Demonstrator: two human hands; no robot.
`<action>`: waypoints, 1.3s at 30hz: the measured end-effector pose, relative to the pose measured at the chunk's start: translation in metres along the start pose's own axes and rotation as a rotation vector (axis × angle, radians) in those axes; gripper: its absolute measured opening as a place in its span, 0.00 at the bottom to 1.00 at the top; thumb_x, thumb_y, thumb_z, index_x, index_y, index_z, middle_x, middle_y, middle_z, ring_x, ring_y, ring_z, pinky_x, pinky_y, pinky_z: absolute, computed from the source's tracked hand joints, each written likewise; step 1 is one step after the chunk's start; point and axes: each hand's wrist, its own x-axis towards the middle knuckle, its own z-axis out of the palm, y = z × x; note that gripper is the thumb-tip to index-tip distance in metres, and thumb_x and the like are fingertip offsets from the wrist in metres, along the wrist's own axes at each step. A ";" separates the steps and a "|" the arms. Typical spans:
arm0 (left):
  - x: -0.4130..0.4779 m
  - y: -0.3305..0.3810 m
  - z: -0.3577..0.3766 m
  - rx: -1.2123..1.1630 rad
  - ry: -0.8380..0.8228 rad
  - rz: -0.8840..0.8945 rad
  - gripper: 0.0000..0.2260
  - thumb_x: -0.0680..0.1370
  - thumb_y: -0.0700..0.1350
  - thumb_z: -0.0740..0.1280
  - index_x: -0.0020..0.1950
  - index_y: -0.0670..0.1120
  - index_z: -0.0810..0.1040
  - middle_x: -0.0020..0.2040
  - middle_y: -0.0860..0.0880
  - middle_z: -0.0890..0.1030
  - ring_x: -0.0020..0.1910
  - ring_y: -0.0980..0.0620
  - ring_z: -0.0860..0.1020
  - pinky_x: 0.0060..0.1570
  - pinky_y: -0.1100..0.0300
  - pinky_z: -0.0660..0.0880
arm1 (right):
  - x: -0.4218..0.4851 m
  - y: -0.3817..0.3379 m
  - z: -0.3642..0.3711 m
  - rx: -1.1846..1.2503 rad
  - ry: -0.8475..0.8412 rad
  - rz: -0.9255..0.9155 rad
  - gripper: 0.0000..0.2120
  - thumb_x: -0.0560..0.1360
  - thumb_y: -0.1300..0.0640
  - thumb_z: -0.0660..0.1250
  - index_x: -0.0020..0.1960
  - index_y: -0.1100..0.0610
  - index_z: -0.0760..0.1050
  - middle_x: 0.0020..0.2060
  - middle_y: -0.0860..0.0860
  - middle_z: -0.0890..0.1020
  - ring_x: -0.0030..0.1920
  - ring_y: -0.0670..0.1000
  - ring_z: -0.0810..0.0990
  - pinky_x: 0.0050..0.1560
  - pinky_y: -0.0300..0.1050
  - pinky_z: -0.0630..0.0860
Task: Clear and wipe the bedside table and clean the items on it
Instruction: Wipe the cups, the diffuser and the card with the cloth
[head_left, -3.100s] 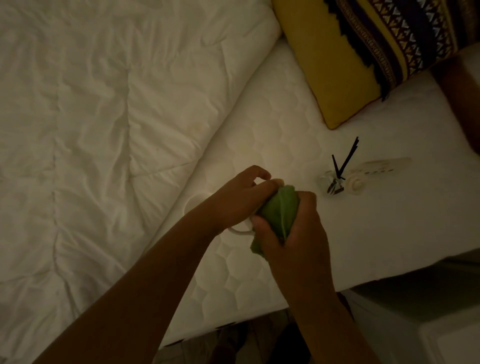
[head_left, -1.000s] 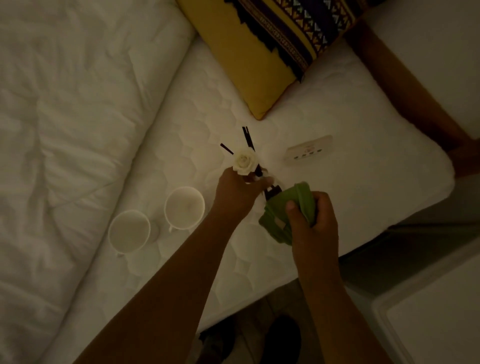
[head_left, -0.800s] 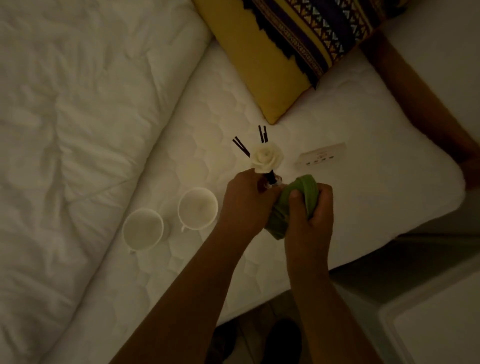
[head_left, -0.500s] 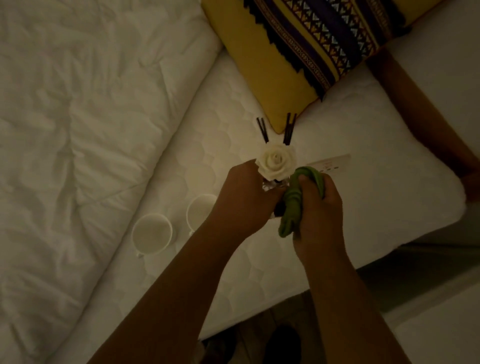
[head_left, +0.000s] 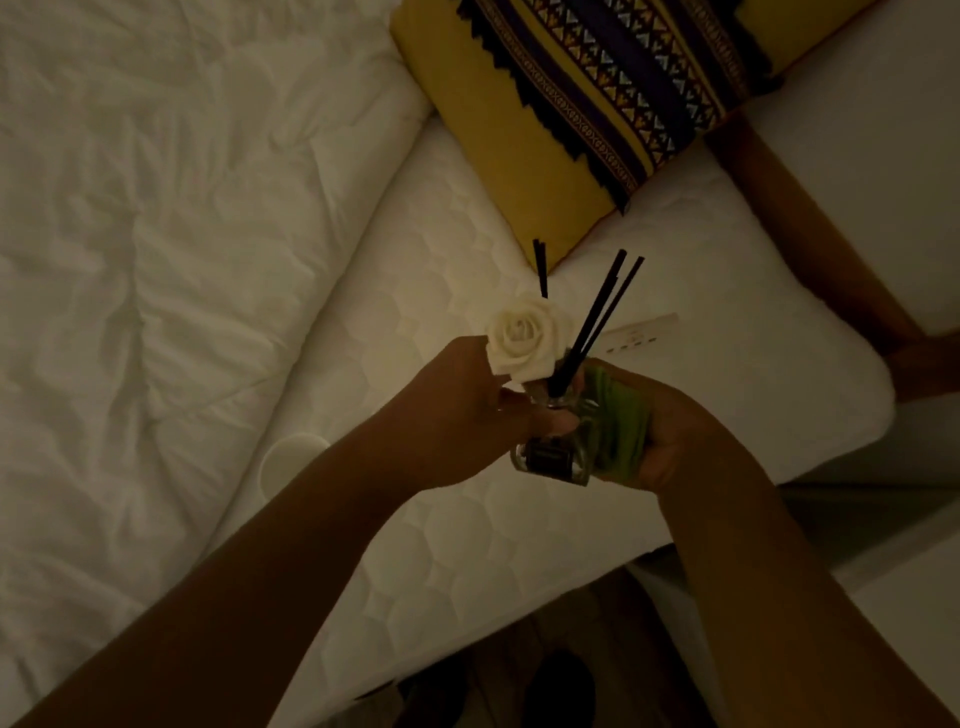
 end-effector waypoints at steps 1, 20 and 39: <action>-0.001 0.002 0.000 0.014 -0.003 0.022 0.14 0.73 0.38 0.73 0.51 0.54 0.76 0.47 0.57 0.80 0.47 0.63 0.80 0.45 0.71 0.76 | 0.002 0.000 -0.001 -0.012 -0.002 0.006 0.14 0.58 0.57 0.76 0.42 0.62 0.86 0.41 0.60 0.86 0.40 0.57 0.86 0.37 0.50 0.83; 0.015 -0.002 0.019 0.326 -0.009 0.068 0.09 0.76 0.46 0.71 0.53 0.53 0.74 0.44 0.62 0.75 0.46 0.70 0.74 0.47 0.77 0.71 | -0.013 0.015 -0.013 -0.295 0.148 -0.452 0.10 0.78 0.53 0.63 0.43 0.49 0.82 0.37 0.48 0.85 0.35 0.47 0.84 0.33 0.44 0.81; 0.018 -0.014 0.009 0.333 0.252 -0.203 0.07 0.75 0.47 0.71 0.50 0.46 0.82 0.43 0.54 0.81 0.41 0.61 0.78 0.41 0.75 0.70 | -0.003 0.109 0.036 -0.857 0.525 -1.299 0.24 0.73 0.47 0.67 0.61 0.29 0.59 0.62 0.52 0.73 0.63 0.45 0.73 0.62 0.33 0.71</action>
